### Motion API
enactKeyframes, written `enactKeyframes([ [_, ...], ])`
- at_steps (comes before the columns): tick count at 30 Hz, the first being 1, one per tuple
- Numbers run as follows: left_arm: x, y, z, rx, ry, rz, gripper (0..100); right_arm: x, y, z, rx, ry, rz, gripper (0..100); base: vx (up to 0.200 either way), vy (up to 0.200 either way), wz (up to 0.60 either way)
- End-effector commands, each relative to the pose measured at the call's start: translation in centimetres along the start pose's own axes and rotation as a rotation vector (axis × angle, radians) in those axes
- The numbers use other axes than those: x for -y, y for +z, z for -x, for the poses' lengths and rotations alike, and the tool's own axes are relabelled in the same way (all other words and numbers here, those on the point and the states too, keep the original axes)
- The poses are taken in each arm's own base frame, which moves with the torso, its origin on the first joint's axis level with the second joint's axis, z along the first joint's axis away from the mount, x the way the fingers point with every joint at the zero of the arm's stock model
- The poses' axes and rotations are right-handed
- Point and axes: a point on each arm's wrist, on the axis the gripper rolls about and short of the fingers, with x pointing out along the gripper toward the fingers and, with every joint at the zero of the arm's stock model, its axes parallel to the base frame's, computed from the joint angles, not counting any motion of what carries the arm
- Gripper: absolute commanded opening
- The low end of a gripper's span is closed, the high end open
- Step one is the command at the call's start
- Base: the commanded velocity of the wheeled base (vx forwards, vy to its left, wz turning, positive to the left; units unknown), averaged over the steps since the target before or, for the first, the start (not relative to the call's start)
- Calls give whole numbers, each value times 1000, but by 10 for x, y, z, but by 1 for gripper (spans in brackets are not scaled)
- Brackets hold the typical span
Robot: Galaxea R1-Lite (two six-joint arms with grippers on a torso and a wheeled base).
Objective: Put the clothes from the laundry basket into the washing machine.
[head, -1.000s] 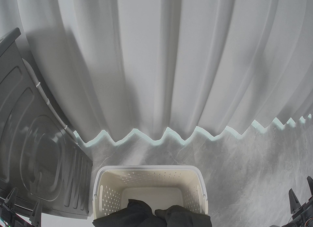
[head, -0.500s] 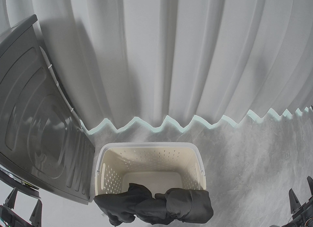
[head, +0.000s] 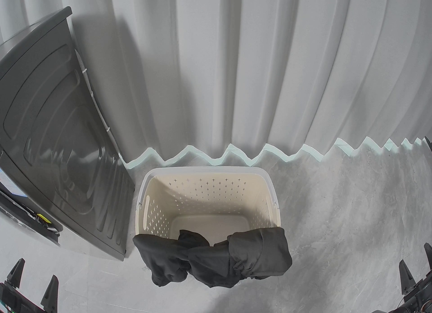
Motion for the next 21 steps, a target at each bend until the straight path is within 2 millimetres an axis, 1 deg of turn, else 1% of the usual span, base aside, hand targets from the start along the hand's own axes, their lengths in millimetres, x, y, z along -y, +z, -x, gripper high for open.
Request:
enactKeyframes([
  [1,0,-5,0,0,-1,1,100,0,-5,0,-1,2,1,100,-200,0,0],
  [12,0,-5,0,0,-1,1,100,0,-5,0,-1,2,1,100,-200,0,0],
  [21,0,-5,0,0,1,1,100,0,-5,0,-1,2,1,100,0,0,0],
])
